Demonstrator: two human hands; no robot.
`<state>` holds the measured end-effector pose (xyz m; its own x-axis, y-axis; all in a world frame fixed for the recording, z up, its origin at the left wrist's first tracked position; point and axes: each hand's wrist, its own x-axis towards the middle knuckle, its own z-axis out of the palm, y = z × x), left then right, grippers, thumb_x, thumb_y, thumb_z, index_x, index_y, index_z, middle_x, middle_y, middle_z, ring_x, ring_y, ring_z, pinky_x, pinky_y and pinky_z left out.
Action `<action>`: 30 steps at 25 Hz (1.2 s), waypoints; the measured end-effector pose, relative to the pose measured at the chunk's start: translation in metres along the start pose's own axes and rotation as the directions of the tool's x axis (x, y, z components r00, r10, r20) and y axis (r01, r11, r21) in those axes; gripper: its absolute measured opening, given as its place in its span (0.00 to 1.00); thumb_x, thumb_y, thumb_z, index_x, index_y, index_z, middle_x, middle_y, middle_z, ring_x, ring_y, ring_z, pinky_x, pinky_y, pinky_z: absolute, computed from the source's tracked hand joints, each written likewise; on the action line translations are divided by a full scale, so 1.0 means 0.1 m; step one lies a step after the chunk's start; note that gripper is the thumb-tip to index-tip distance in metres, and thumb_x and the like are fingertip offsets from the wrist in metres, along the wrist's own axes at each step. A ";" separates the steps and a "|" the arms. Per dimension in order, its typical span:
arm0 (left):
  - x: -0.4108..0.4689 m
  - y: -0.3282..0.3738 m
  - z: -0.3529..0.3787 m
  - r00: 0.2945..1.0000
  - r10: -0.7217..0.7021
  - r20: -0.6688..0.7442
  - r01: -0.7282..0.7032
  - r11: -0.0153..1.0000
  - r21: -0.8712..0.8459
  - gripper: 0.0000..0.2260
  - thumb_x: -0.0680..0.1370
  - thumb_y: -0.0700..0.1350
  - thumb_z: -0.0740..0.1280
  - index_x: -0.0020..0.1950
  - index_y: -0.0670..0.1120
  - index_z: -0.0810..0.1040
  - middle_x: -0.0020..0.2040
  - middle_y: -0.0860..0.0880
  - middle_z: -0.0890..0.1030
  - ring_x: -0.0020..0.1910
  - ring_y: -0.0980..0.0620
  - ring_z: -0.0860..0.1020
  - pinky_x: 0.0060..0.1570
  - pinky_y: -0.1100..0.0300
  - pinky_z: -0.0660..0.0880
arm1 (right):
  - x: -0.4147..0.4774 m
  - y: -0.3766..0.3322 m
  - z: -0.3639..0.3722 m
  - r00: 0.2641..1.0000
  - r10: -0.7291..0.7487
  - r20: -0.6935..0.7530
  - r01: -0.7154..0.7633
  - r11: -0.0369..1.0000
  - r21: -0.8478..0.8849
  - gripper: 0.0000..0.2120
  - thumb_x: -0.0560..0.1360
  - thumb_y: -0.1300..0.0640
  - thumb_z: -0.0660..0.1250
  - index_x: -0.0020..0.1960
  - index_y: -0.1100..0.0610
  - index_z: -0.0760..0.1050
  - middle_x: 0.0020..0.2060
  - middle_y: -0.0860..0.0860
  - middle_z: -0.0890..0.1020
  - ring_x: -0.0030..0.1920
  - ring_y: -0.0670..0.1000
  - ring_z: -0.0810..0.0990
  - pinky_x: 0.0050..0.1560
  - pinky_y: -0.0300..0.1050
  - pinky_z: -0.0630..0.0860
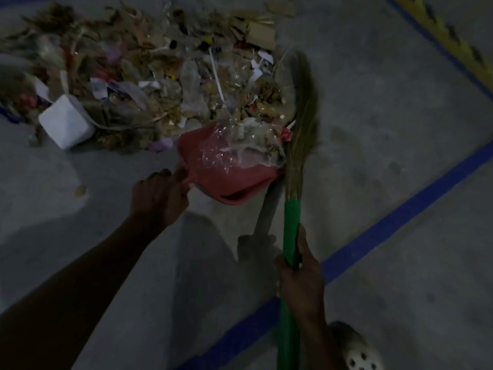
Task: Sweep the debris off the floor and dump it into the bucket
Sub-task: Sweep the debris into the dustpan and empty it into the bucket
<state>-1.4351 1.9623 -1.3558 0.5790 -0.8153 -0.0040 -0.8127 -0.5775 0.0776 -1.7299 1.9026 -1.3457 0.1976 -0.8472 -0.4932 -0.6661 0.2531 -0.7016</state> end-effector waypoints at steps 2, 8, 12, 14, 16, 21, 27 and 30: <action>0.19 0.07 0.08 0.996 0.090 -0.019 -0.086 0.988 0.127 0.18 0.79 0.52 0.64 0.66 0.46 0.75 0.45 0.41 0.80 0.42 0.37 0.81 0.35 0.53 0.69 | 0.05 0.09 0.06 0.999 -0.027 0.026 0.027 1.000 0.003 0.40 0.79 0.57 0.69 0.76 0.27 0.49 0.43 0.50 0.85 0.37 0.56 0.84 0.41 0.57 0.83; 0.64 0.01 0.02 0.931 0.337 -0.138 -0.262 0.884 0.389 0.27 0.81 0.53 0.45 0.51 0.44 0.82 0.38 0.43 0.80 0.35 0.44 0.80 0.32 0.58 0.65 | 0.03 0.05 0.23 0.985 -0.173 0.029 0.175 0.980 -0.097 0.42 0.79 0.59 0.69 0.79 0.39 0.44 0.53 0.53 0.81 0.48 0.55 0.82 0.51 0.52 0.80; 0.47 0.06 0.07 0.818 0.480 -0.316 -0.234 0.781 0.578 0.13 0.75 0.50 0.62 0.36 0.47 0.82 0.28 0.48 0.75 0.24 0.49 0.74 0.25 0.62 0.68 | -0.33 -0.02 0.04 0.984 -0.146 0.105 0.166 0.964 -0.206 0.42 0.80 0.56 0.68 0.81 0.41 0.43 0.58 0.55 0.80 0.52 0.53 0.81 0.54 0.49 0.79; 0.42 0.09 0.14 0.838 0.465 -0.287 -0.229 0.775 0.589 0.11 0.73 0.50 0.65 0.36 0.47 0.82 0.28 0.48 0.74 0.23 0.49 0.72 0.24 0.62 0.66 | -0.44 0.07 -0.01 0.983 -0.152 0.102 0.174 0.948 -0.267 0.42 0.80 0.54 0.67 0.81 0.41 0.41 0.55 0.52 0.79 0.51 0.51 0.80 0.52 0.46 0.79; 0.42 0.07 0.17 0.865 0.423 -0.270 -0.243 0.823 0.513 0.14 0.73 0.51 0.63 0.43 0.44 0.85 0.29 0.46 0.77 0.25 0.47 0.75 0.26 0.61 0.69 | -0.40 0.16 0.01 0.987 -0.159 -0.005 0.152 0.952 -0.266 0.43 0.80 0.54 0.68 0.80 0.41 0.41 0.53 0.53 0.78 0.49 0.52 0.79 0.49 0.44 0.76; 0.58 0.02 0.09 0.983 0.184 -0.004 -0.179 0.960 0.214 0.29 0.78 0.60 0.47 0.65 0.43 0.73 0.55 0.38 0.81 0.54 0.37 0.80 0.49 0.49 0.75 | 0.20 0.08 -0.16 0.968 -0.172 -0.185 0.135 0.971 -0.198 0.41 0.78 0.57 0.70 0.82 0.46 0.48 0.55 0.58 0.81 0.46 0.54 0.79 0.42 0.44 0.75; 0.54 0.05 0.08 0.994 0.106 0.006 -0.106 0.980 0.167 0.15 0.79 0.53 0.60 0.59 0.45 0.77 0.50 0.42 0.81 0.47 0.41 0.81 0.38 0.58 0.72 | 0.83 -0.35 -0.26 0.979 -0.201 -0.044 0.185 0.953 -0.238 0.41 0.75 0.54 0.72 0.82 0.48 0.54 0.66 0.58 0.79 0.50 0.57 0.84 0.50 0.44 0.79; 0.64 -0.05 0.15 0.989 0.148 0.003 -0.146 0.974 0.173 0.19 0.80 0.56 0.59 0.64 0.46 0.72 0.55 0.41 0.80 0.53 0.38 0.80 0.46 0.51 0.75 | 0.86 -0.48 -0.05 0.967 -0.254 0.024 0.253 0.946 -0.203 0.41 0.74 0.55 0.72 0.81 0.46 0.55 0.66 0.57 0.79 0.51 0.58 0.84 0.54 0.50 0.82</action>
<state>-1.3947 1.9122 -1.3713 0.4521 -0.8920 0.0050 -0.8876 -0.4504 -0.0965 -1.6851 1.8153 -1.3518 0.3771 -0.8723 -0.3112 -0.7262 -0.0699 -0.6840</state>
